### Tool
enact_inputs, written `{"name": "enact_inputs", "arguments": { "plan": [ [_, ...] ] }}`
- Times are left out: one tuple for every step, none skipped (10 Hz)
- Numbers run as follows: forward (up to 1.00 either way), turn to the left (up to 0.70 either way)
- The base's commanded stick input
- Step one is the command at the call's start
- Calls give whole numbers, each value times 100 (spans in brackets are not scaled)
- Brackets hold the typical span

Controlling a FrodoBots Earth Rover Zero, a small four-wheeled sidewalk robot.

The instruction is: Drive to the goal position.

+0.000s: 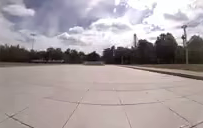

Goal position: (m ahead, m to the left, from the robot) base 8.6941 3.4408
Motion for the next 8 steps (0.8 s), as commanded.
{"name": "enact_inputs", "arguments": {
  "plan": [
    [100, 0],
    [100, 0],
    [100, 0],
    [100, 0],
    [100, -18],
    [100, -36],
    [100, -40],
    [100, -40]
  ]
}}
